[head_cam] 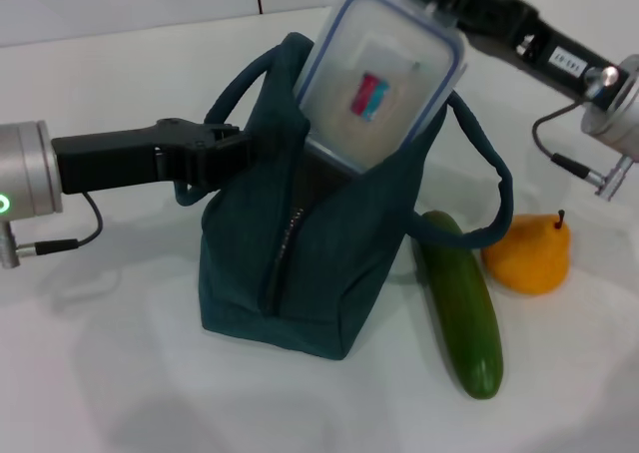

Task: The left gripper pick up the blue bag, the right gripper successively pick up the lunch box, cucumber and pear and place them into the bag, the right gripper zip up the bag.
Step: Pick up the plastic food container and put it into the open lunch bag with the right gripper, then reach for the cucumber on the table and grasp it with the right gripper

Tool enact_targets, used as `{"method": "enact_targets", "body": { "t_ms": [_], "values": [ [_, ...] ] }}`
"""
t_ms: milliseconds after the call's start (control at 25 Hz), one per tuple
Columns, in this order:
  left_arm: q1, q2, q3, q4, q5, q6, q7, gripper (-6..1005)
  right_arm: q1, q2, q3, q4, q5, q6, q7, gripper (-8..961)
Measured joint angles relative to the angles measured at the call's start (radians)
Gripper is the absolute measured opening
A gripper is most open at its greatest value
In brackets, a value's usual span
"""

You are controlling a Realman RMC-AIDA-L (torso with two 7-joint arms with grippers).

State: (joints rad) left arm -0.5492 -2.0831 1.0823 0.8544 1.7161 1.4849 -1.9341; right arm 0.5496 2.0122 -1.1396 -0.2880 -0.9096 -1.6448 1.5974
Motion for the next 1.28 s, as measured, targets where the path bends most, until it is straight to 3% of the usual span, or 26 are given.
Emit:
{"method": "enact_targets", "body": {
  "t_ms": [440,960,1120,1280],
  "values": [
    [0.007,-0.003,-0.006,-0.021,-0.006,-0.01,0.013,61,0.011,0.002,-0.051,-0.011,-0.101,0.081,-0.109,112],
    [0.001,-0.002,-0.007,-0.033,-0.006,-0.012,0.047,61,0.022,0.003,-0.074,-0.036,-0.118,0.076,-0.158,115],
    [0.001,-0.001,-0.007,-0.044,-0.007,-0.012,0.064,61,0.031,-0.001,-0.076,-0.042,-0.121,0.075,-0.144,261],
    [0.009,-0.001,-0.007,-0.047,-0.007,-0.012,0.067,61,0.001,-0.017,-0.079,-0.13,-0.141,0.062,-0.113,397]
  ]
}}
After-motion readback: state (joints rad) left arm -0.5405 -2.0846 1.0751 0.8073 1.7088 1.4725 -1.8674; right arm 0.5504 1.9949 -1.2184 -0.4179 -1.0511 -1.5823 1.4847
